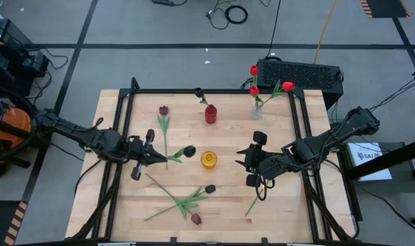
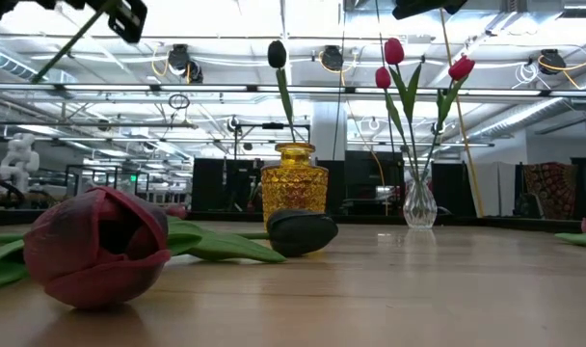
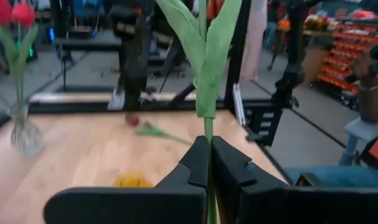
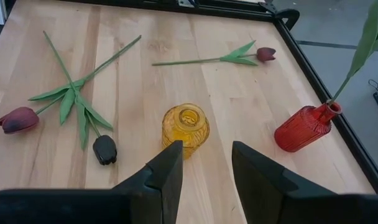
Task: Sort flowers into vase by color
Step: Put the top black flower into the red vase
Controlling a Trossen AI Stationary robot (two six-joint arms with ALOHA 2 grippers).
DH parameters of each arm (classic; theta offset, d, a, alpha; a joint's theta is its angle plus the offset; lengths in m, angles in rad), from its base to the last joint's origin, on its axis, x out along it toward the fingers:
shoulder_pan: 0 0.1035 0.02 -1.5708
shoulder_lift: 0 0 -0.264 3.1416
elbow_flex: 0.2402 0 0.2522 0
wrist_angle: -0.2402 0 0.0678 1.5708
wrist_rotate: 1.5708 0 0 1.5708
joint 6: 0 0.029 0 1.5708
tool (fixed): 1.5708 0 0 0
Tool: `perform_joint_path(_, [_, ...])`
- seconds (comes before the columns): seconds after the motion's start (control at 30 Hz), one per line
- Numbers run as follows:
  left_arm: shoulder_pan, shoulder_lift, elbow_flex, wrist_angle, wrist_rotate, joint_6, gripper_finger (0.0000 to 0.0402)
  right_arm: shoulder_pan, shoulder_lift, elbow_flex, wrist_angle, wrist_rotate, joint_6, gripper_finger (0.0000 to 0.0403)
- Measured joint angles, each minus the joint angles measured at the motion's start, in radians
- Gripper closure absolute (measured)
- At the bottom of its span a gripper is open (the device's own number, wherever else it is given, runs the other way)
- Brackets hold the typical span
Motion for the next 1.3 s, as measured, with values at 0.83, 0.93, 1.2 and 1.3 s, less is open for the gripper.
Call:
perform_joint_path(0.83, [0.0, 0.255, 0.001, 0.547, -0.077, 0.19, 0.0393, -0.047, 0.001, -0.166, 0.654, 0.049, -0.176, 0.0273])
perform_joint_path(0.93, [0.0, 0.33, 0.019, 0.638, -0.077, 0.192, 0.0393, -0.054, 0.0, -0.187, 0.727, 0.047, -0.157, 0.0273])
perform_joint_path(1.2, [0.002, 0.558, 0.191, 0.648, -0.087, 0.214, 0.0393, -0.057, 0.0, -0.191, 0.755, 0.02, -0.149, 0.0273])
perform_joint_path(1.3, [0.001, 0.635, 0.261, 0.651, -0.106, 0.233, 0.0393, -0.051, -0.003, -0.191, 0.741, 0.019, -0.191, 0.0273])
